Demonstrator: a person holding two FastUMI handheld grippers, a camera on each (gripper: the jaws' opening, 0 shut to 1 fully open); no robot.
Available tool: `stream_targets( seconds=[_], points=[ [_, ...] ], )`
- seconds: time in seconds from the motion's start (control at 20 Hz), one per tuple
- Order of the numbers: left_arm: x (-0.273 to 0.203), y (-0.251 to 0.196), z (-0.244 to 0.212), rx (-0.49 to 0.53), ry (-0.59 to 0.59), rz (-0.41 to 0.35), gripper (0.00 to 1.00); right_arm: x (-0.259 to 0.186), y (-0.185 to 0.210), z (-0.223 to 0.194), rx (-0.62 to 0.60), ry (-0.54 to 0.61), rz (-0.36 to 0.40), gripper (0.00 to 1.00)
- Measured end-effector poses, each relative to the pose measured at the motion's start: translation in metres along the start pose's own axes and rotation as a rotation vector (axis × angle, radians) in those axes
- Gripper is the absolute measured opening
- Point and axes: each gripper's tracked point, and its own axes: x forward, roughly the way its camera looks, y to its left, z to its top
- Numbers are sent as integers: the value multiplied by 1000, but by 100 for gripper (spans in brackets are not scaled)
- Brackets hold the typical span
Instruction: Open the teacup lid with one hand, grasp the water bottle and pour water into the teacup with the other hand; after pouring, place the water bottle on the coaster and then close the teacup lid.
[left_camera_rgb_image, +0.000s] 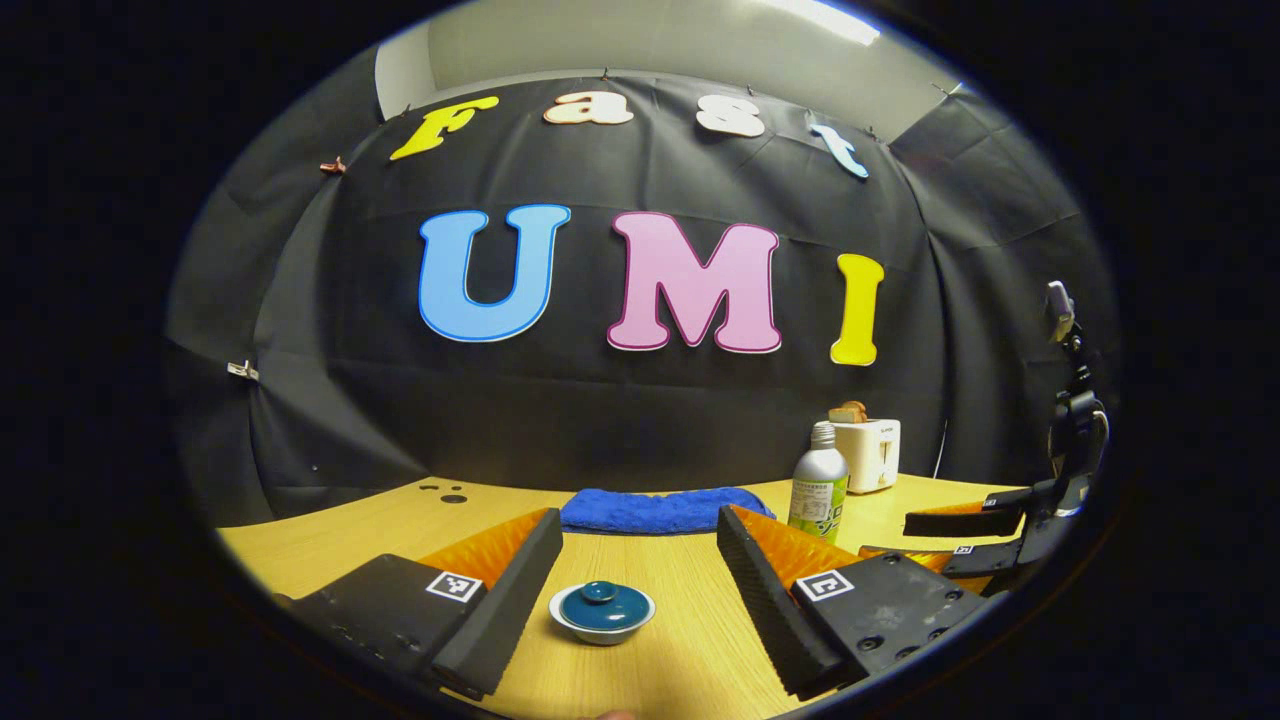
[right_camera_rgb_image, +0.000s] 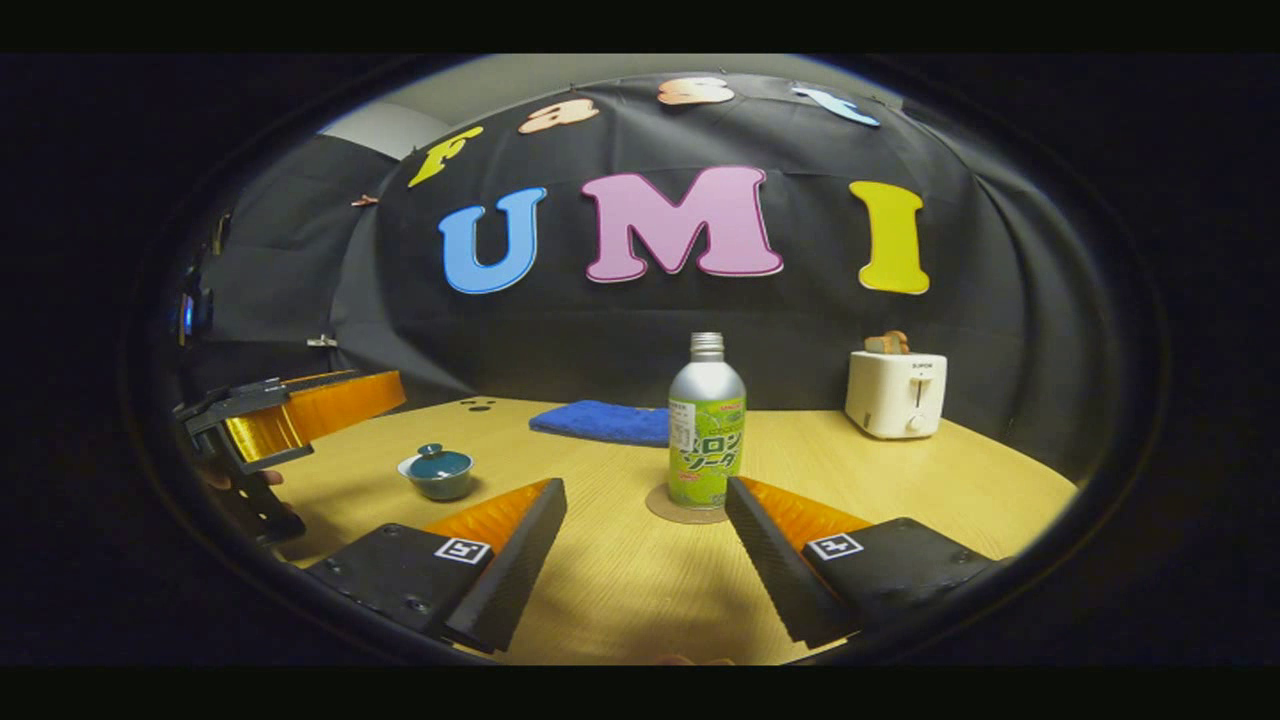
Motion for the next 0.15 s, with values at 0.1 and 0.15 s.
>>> stream_targets(
  seconds=[0.1,0.15],
  points=[
    [1,-1,-8,-19,12,2,98,-4,-2,2,-16,-23,-16,99],
    [2,-1,-14,-29,25,2,98,-4,-2,4,-13,-37,-20,99]
  ],
)
